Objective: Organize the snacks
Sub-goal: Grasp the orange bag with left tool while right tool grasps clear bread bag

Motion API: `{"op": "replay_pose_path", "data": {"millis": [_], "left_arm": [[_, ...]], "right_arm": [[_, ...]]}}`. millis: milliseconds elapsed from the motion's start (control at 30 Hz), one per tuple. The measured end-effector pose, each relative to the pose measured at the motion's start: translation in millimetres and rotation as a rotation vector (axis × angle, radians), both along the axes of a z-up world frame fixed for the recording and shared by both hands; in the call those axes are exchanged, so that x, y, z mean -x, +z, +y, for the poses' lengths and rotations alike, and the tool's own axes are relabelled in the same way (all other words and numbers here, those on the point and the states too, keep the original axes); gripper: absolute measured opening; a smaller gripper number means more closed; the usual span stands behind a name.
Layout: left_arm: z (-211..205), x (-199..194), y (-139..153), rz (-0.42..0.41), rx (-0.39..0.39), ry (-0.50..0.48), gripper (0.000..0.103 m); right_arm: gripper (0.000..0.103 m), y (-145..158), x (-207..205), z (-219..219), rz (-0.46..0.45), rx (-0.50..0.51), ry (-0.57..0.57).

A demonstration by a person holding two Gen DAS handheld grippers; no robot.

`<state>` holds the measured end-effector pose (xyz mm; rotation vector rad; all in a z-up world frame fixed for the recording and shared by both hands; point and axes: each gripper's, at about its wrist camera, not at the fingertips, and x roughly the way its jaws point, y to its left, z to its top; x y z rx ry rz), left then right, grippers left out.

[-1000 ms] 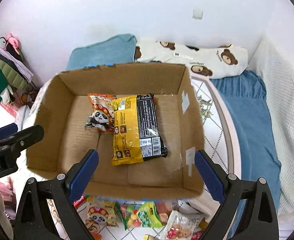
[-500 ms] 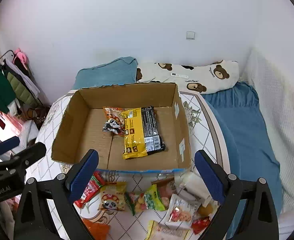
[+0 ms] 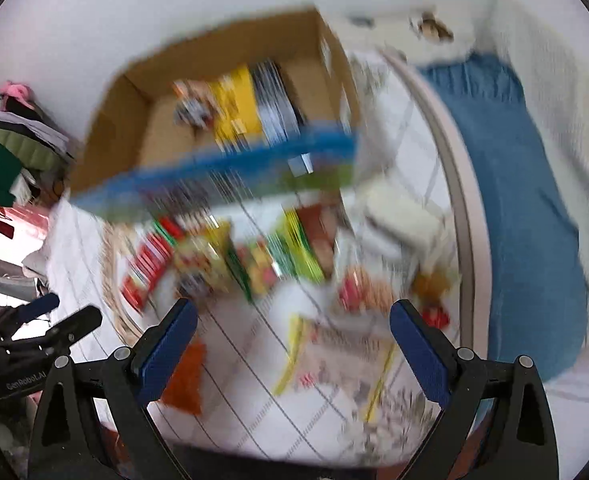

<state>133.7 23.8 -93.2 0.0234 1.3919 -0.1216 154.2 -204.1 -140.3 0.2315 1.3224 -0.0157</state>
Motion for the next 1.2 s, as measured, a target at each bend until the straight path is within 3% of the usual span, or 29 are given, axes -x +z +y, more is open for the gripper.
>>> {"op": "replay_pose_path", "data": {"millis": [167,233,433,500,600,667,700,767,800,833,933,1033,1100,1200], "left_arm": [[3,21,-61,0.166,0.006,0.005,0.094],[-2,27,-81,0.212,0.001,-0.017,0.094],[-28,36,-120,0.287,-0.042,-0.108,0.094],[-36,37,-127,0.294,-0.05,-0.13,0.094],[-41,38,-131,0.293,-0.055,-0.14,0.094],[-43,40,-133,0.296,-0.05,-0.138,0.094],[-44,41,-133,0.294,-0.051,-0.138,0.094],[-43,42,-132,0.292,-0.048,-0.133,0.094],[-43,41,-131,0.292,-0.046,-0.131,0.094],[-39,40,-129,0.292,-0.043,-0.13,0.094],[-37,42,-127,0.29,-0.039,-0.135,0.094],[-44,46,-127,0.29,-0.035,-0.144,0.094],[-51,45,-128,0.306,-0.03,-0.153,0.094],[-55,44,-130,0.306,-0.034,-0.15,0.094]], "right_arm": [[0.099,-45,8,-21,0.09,-0.036,0.0],[0.099,-58,8,-14,0.13,-0.018,0.108],[0.098,-94,15,27,0.183,0.233,0.459],[0.098,-105,19,41,0.175,0.302,0.56],[0.079,-119,21,51,0.205,0.327,0.582],[0.079,-119,14,45,0.233,0.257,0.481],[0.079,-110,10,37,0.223,0.158,0.424],[0.08,-93,8,30,0.205,0.084,0.399],[0.086,-86,9,29,0.209,0.085,0.423],[0.093,-79,12,32,0.219,0.106,0.478],[0.094,-71,25,40,0.242,0.227,0.627],[0.094,-88,49,51,0.283,0.43,0.813],[0.094,-102,56,53,0.307,0.533,0.867],[0.093,-107,52,60,0.237,0.473,0.837]]}}
